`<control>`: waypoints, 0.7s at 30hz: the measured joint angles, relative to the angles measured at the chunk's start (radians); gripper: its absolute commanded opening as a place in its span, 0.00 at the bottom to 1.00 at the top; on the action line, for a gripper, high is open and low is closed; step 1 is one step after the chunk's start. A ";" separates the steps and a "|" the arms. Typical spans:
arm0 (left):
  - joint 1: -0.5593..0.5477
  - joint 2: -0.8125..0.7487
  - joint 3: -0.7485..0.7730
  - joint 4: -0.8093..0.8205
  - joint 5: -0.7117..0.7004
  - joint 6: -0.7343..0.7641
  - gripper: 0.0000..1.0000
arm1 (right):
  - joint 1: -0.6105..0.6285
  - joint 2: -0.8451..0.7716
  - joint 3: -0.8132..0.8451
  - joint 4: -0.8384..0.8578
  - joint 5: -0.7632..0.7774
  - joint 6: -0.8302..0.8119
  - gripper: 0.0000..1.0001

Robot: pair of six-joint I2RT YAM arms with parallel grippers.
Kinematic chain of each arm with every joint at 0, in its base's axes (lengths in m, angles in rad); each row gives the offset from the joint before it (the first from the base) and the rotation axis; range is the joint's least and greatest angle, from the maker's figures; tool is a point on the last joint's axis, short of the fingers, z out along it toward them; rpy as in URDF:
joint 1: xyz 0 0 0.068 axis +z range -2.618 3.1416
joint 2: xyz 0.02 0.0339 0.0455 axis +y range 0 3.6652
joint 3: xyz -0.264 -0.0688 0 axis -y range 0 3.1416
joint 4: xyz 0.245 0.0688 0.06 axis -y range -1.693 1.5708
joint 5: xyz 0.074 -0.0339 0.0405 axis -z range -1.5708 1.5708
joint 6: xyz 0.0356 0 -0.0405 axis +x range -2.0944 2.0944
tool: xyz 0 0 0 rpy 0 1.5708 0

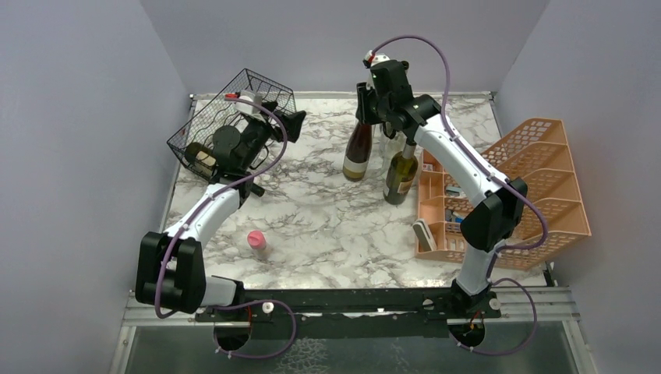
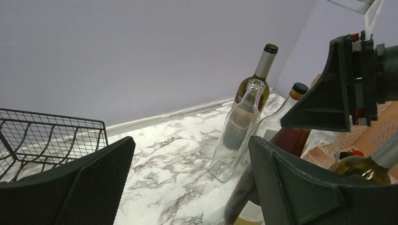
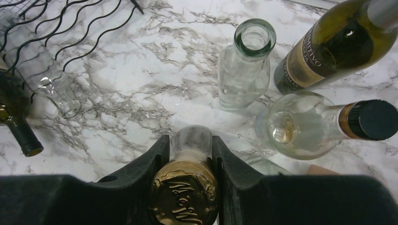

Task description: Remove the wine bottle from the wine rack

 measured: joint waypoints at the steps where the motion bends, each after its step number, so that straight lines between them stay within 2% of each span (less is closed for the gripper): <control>1: 0.007 0.003 0.003 0.001 0.008 -0.016 0.97 | -0.002 0.011 0.013 -0.002 0.005 -0.005 0.01; 21: 0.109 0.048 0.036 0.001 0.090 -0.198 0.97 | -0.029 0.095 0.115 -0.014 0.086 -0.076 0.01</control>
